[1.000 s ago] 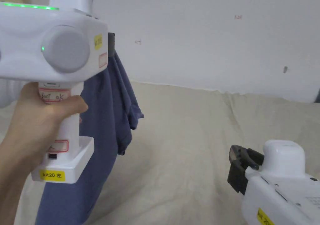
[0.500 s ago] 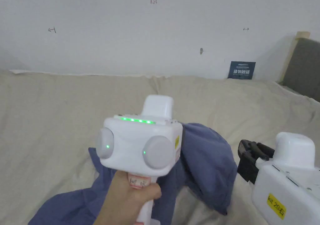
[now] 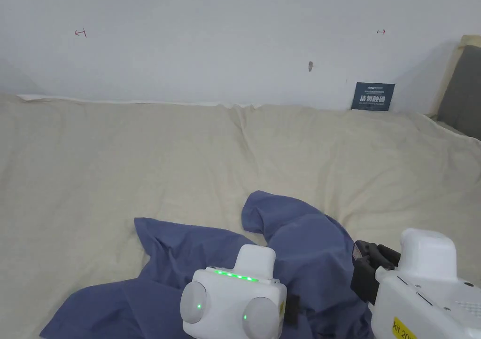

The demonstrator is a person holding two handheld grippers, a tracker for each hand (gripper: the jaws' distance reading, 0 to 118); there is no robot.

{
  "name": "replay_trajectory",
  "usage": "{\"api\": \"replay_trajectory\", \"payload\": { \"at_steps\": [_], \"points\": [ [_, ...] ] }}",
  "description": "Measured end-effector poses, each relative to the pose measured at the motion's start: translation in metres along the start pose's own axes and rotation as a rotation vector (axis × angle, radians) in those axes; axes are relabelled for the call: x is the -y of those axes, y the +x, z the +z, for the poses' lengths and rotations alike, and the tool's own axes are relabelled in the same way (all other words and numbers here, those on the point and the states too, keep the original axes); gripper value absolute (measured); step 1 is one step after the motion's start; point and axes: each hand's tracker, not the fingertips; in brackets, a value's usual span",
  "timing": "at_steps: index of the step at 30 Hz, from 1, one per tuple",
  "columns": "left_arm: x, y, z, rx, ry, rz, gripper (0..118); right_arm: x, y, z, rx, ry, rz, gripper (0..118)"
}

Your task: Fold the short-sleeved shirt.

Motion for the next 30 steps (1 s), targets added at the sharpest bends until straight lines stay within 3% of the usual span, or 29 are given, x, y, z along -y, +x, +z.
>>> {"api": "replay_trajectory", "payload": {
  "at_steps": [1,2,8,10,11,13,21,28,29,30],
  "points": [
    [-0.001,-0.002,0.003,0.0,0.002,-0.007,115,0.0,-0.002,0.0,-0.006,-0.002,0.008,0],
    [-0.002,-0.004,0.007,0.0,0.008,-0.008,118,0.0,-0.004,-0.001,-0.009,-0.004,0.014,0],
    [-0.011,-0.036,0.06,0.007,0.112,-0.029,118,-0.001,-0.012,-0.001,-0.041,-0.01,0.021,0],
    [-0.012,-0.055,0.078,-0.048,0.162,-0.004,109,-0.001,-0.014,0.0,-0.046,-0.009,0.03,0],
    [-0.013,-0.065,0.085,-0.068,0.183,0.005,82,0.0,-0.014,0.0,-0.048,-0.009,0.035,0],
    [-0.014,-0.087,0.092,-0.144,0.184,0.034,0,0.0,-0.015,-0.001,-0.056,-0.014,0.044,0],
    [-0.009,-0.161,0.055,-0.196,0.063,0.212,0,0.004,-0.021,-0.022,-0.081,-0.055,0.044,0],
    [-0.044,-0.197,0.018,-0.25,0.031,0.206,0,0.004,-0.022,-0.054,-0.071,-0.104,0.056,0],
    [-0.054,-0.203,0.012,-0.236,0.033,0.217,1,0.004,-0.022,-0.059,-0.069,-0.109,0.057,0],
    [-0.065,-0.21,0.006,-0.22,0.042,0.237,16,0.003,-0.021,-0.064,-0.068,-0.113,0.059,0]
  ]
}}
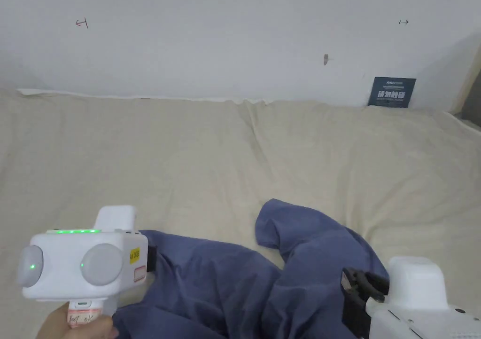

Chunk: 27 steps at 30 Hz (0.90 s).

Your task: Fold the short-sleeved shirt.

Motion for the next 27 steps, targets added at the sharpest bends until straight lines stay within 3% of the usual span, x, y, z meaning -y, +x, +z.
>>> {"api": "replay_trajectory", "payload": {
  "at_steps": [1,2,3,9,15,18,19,20,21,22,23,24,25,27],
  "points": [
    [-0.011,-0.001,-0.008,0.0,-0.01,0.004,45,-0.002,0.001,-0.005,0.001,-0.004,0.002,0],
    [-0.019,0.0,-0.016,-0.002,-0.021,-0.001,93,-0.003,0.001,-0.01,0.002,-0.011,0.003,0],
    [-0.029,0.0,-0.028,-0.01,-0.03,0.0,116,-0.006,0.002,-0.015,0.0,-0.019,0.008,0],
    [-0.059,0.013,-0.104,-0.129,-0.11,-0.083,118,-0.011,0.011,-0.037,0.014,-0.032,0.009,0],
    [-0.043,0.011,-0.148,-0.099,-0.201,-0.051,117,-0.01,0.023,-0.052,0.036,-0.063,0.014,0],
    [-0.04,0.013,-0.133,-0.093,-0.163,-0.06,107,-0.007,0.028,-0.056,0.042,-0.073,0.004,0],
    [-0.04,0.015,-0.131,-0.098,-0.158,-0.077,98,-0.006,0.03,-0.058,0.041,-0.079,-0.008,0],
    [-0.04,0.016,-0.13,-0.098,-0.151,-0.079,80,-0.006,0.031,-0.059,0.037,-0.083,-0.017,0],
    [-0.041,0.019,-0.126,-0.104,-0.143,-0.081,53,-0.005,0.032,-0.06,0.035,-0.088,-0.023,0],
    [-0.041,0.023,-0.12,-0.103,-0.132,-0.101,53,-0.005,0.034,-0.06,0.033,-0.092,-0.026,0],
    [-0.043,0.026,-0.114,-0.119,-0.098,-0.133,40,-0.005,0.035,-0.06,0.032,-0.093,-0.027,0],
    [-0.043,0.031,-0.106,-0.132,-0.077,-0.157,11,-0.007,0.037,-0.06,0.032,-0.096,-0.027,0],
    [-0.042,0.032,-0.101,-0.141,-0.065,-0.146,3,-0.008,0.038,-0.06,0.031,-0.097,-0.024,0],
    [-0.042,0.029,-0.089,-0.122,-0.059,-0.145,3,-0.016,0.044,-0.059,0.025,-0.095,-0.021,0]
  ]
}}
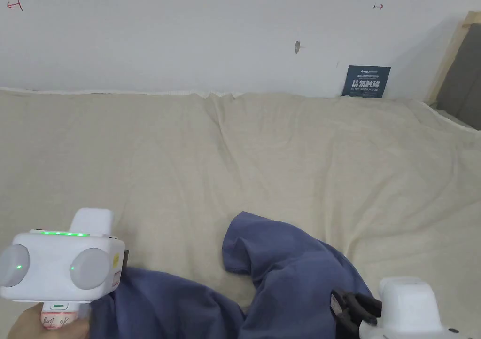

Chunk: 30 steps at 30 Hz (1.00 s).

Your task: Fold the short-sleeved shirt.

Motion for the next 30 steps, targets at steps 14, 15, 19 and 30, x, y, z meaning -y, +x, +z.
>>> {"api": "replay_trajectory", "payload": {
  "at_steps": [14,15,19,30],
  "points": [
    [0.007,-0.023,0.034,-0.032,0.044,-0.016,3,-0.088,0.059,-0.149,-0.002,-0.327,0.116,97],
    [0.006,-0.025,0.034,-0.02,0.044,-0.001,3,-0.086,0.061,-0.163,0.01,-0.35,0.109,97],
    [0.007,-0.029,0.035,-0.019,0.042,0.006,3,-0.07,0.064,-0.189,-0.002,-0.404,0.066,73],
    [0.006,-0.033,0.058,-0.012,0.057,0.008,3,-0.087,0.057,-0.134,0.0,-0.35,0.082,3]
  ]
}}
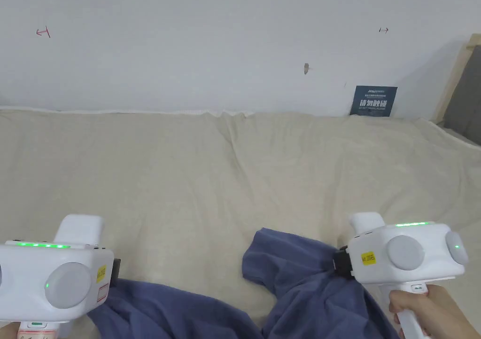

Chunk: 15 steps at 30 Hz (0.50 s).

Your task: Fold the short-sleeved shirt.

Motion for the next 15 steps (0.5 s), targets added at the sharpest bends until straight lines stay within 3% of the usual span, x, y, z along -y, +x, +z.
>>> {"api": "replay_trajectory", "payload": {
  "at_steps": [9,13,15],
  "points": [
    [-0.018,-0.031,0.075,-0.075,0.16,0.023,3,-0.036,0.019,0.13,-0.034,0.259,-0.064,3],
    [-0.042,-0.05,0.118,-0.127,0.246,0.018,3,-0.053,0.022,0.191,0.036,0.378,-0.051,3],
    [-0.058,-0.061,0.143,-0.107,0.291,0.042,3,-0.061,0.024,0.222,0.007,0.44,-0.066,3]
  ]
}}
